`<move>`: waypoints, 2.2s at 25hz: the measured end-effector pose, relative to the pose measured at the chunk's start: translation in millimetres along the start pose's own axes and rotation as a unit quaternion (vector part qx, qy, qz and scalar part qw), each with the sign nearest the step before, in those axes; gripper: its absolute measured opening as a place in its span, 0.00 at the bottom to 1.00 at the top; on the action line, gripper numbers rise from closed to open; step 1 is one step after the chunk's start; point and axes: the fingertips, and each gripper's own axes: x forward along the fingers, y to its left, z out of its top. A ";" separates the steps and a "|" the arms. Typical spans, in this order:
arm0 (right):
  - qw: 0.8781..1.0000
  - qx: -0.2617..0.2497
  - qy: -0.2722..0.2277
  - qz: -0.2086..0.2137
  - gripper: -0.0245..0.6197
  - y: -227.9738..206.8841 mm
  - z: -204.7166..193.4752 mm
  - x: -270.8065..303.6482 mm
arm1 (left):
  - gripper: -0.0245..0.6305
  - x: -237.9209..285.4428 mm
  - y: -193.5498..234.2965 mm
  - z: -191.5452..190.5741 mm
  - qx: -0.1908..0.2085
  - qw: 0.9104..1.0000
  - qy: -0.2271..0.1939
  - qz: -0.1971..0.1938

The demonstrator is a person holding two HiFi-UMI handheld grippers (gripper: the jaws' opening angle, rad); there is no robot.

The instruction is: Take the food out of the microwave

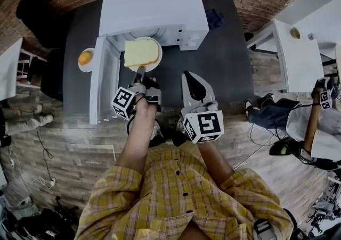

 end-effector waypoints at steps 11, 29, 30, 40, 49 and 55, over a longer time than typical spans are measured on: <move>1.000 -0.007 -0.013 0.011 0.04 13.9 16.1 -15.4 | 0.05 -49.1 -52.7 -16.8 -0.004 1.000 0.013 -0.025; 1.000 -0.013 -0.017 0.017 0.04 20.2 29.0 -11.0 | 0.05 -81.3 -120.9 -31.5 -0.005 0.997 0.028 -0.071; 1.000 -0.015 -0.018 0.018 0.04 21.7 29.8 -10.4 | 0.05 -83.2 -128.1 -33.2 -0.011 0.996 0.030 -0.079; 0.999 -0.019 -0.031 0.020 0.04 24.9 39.9 -13.0 | 0.05 -99.8 -147.3 -36.4 0.000 0.995 0.029 -0.091; 0.999 -0.018 -0.039 0.029 0.04 27.2 45.8 -13.5 | 0.05 -102.5 -162.8 -44.7 -0.009 0.993 0.033 -0.115; 0.999 -0.022 -0.038 0.030 0.04 24.1 48.2 -11.1 | 0.05 -99.6 -163.5 -45.3 -0.001 0.993 0.035 -0.112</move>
